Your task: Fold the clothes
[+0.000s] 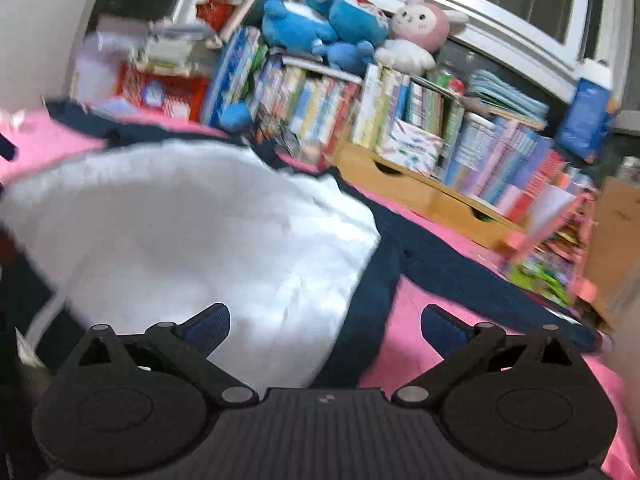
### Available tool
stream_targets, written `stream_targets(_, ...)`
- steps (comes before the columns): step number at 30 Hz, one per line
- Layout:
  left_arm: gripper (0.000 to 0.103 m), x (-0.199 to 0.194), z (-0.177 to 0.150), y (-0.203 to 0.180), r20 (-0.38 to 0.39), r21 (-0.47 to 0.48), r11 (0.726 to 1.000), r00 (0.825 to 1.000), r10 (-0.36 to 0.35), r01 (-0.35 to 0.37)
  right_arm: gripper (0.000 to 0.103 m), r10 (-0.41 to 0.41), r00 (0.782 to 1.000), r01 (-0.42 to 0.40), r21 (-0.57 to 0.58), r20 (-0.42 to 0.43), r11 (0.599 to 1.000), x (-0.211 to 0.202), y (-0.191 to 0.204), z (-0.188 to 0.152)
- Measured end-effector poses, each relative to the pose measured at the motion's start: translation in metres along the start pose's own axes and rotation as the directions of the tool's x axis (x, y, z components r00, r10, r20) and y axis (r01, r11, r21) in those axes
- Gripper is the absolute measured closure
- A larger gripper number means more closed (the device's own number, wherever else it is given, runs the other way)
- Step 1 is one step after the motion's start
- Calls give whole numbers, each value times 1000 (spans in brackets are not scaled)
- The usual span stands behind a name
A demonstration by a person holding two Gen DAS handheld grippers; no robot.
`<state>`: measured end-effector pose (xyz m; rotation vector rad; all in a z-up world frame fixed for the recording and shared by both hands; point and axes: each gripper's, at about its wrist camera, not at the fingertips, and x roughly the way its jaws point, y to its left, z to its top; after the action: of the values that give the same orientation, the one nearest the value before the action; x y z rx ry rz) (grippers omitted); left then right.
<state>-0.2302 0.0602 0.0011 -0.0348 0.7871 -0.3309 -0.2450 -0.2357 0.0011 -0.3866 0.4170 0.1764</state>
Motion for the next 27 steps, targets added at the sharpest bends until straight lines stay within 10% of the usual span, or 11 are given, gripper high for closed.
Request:
stream_targets(7, 0, 35, -8, 30, -35, -292, 955, 997, -68, 55, 9, 121, 991, -102, 275, -51, 956, -19, -15, -39)
stream_targets(10, 9, 49, -12, 37, -21, -375, 920, 992, -126, 109, 31, 156, 985, -115, 391, -76, 913, -8, -26, -52)
stream_targets(12, 39, 46, -11, 38, 3, -389, 908, 987, -163, 152, 33, 183, 981, -137, 437, -64, 889, -5, -32, -52)
stream_targets(18, 81, 36, -10, 38, 78, -424, 861, 959, -272, 279, 42, 304, 946, -216, 483, -110, 848, -8, -46, -46)
stream_targets(23, 79, 44, -6, 38, 72, -429, 851, 950, -302, 303, 42, 419, 899, -270, 598, -123, 755, -6, -54, -57)
stream_targets(27, 54, 62, -7, 33, 34, -476, 814, 932, -362, 334, 41, 497, 855, -241, 735, -148, 634, 21, -62, -69)
